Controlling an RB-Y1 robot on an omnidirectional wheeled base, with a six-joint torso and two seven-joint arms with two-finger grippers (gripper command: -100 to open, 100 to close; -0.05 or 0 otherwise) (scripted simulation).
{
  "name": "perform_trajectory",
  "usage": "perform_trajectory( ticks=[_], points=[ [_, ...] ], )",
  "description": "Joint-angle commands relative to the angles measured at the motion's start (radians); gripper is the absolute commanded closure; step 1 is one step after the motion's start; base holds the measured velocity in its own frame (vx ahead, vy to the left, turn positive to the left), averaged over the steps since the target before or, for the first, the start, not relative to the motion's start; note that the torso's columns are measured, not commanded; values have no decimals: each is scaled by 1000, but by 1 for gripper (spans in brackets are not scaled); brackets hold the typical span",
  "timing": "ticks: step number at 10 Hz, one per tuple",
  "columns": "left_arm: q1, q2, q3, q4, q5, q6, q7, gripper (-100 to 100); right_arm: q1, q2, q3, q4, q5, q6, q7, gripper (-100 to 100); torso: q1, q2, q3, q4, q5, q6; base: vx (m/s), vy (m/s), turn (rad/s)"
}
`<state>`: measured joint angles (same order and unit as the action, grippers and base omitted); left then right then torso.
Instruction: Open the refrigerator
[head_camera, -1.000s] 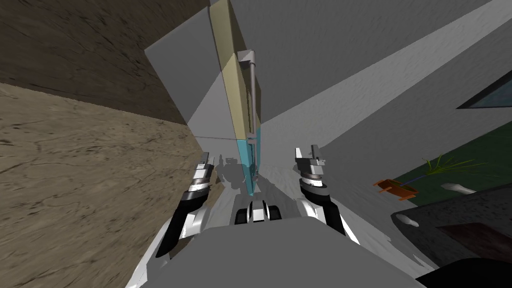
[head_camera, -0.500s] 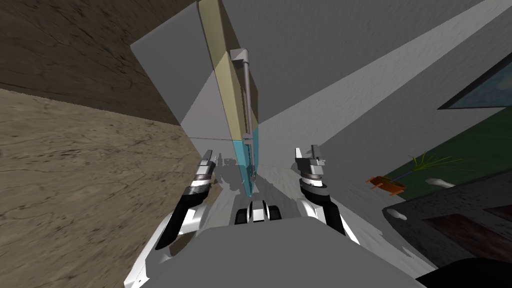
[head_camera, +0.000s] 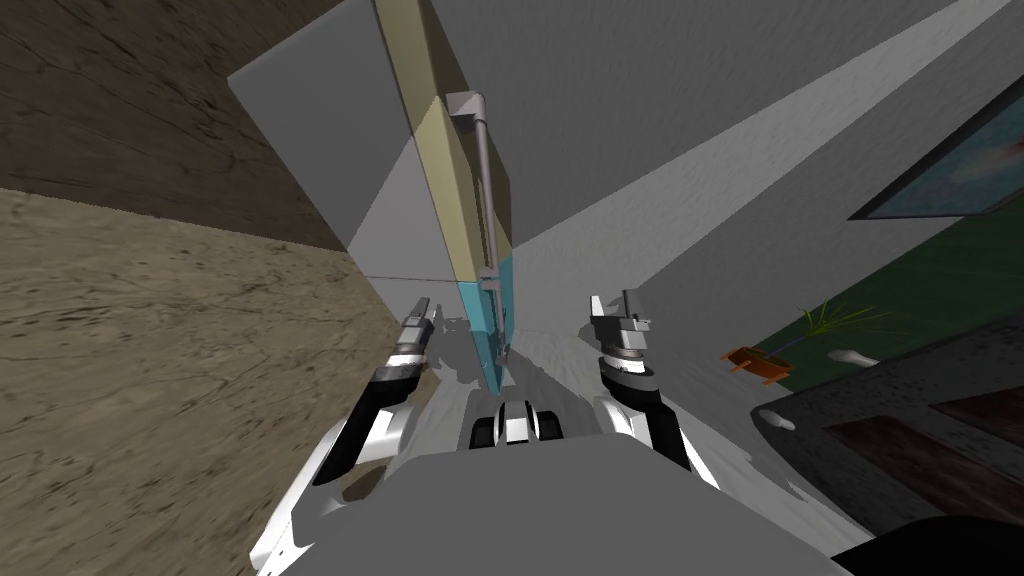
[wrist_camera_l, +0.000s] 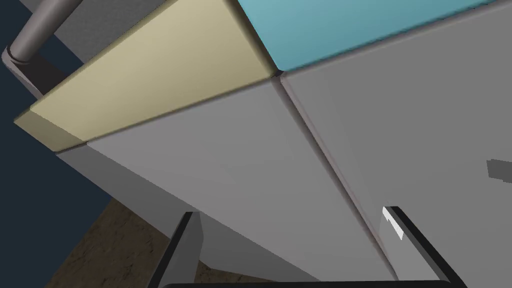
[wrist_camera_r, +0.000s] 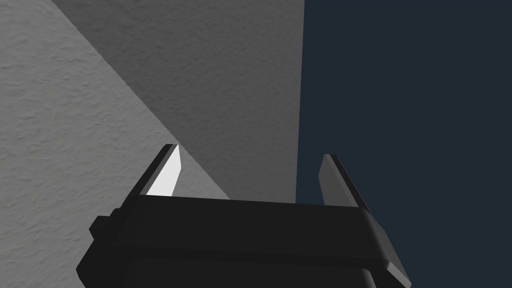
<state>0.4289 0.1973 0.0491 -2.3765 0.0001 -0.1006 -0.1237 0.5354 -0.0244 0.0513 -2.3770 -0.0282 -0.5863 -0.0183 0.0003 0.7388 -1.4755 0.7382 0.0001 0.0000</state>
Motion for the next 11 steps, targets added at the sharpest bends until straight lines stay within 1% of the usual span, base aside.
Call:
perform_trajectory(
  ticks=[1,3,4,5,6,7,8,9,10,11],
  points=[
    [-15,6,1,-5,0,59,8,-100,0,0,0,0,0,0,0,0,-1,0,0,0,0,0,9,-31,-25],
    [-33,12,0,-11,-2,124,17,-100,0,0,0,0,0,0,0,0,0,-1,-1,0,0,0,13,-34,-58],
    [-33,12,0,-11,-2,136,17,-100,0,0,0,0,0,0,0,0,0,-1,-1,0,0,0,16,-33,-30],
    [-42,16,-1,-12,-3,174,22,-100,0,0,0,0,0,0,0,0,0,-1,-1,0,0,0,14,-36,-47],
    [-51,20,-1,-12,-4,203,26,-100,0,0,0,0,0,0,0,0,0,-1,0,0,0,0,11,-47,-82],
    [-51,20,-1,-12,-4,216,26,-100,0,0,0,0,0,0,0,0,-1,-1,0,0,0,0,10,-31,-36],
    [-61,24,-2,-11,-5,253,31,-100,0,0,0,0,0,0,0,0,0,0,0,0,0,0,12,-27,-53],
    [-61,24,-2,-11,-5,256,31,-100,0,0,0,0,0,0,0,0,0,-1,0,0,0,0,9,-22,-32],
    [-70,30,-3,-10,-6,296,36,-100,0,0,0,0,0,0,0,0,0,-1,0,0,0,0,11,-28,-56],
    [-79,35,-3,-8,-7,324,40,-100,0,0,0,0,0,0,0,0,0,-1,-1,0,0,0,25,-42,-87]
  ],
)
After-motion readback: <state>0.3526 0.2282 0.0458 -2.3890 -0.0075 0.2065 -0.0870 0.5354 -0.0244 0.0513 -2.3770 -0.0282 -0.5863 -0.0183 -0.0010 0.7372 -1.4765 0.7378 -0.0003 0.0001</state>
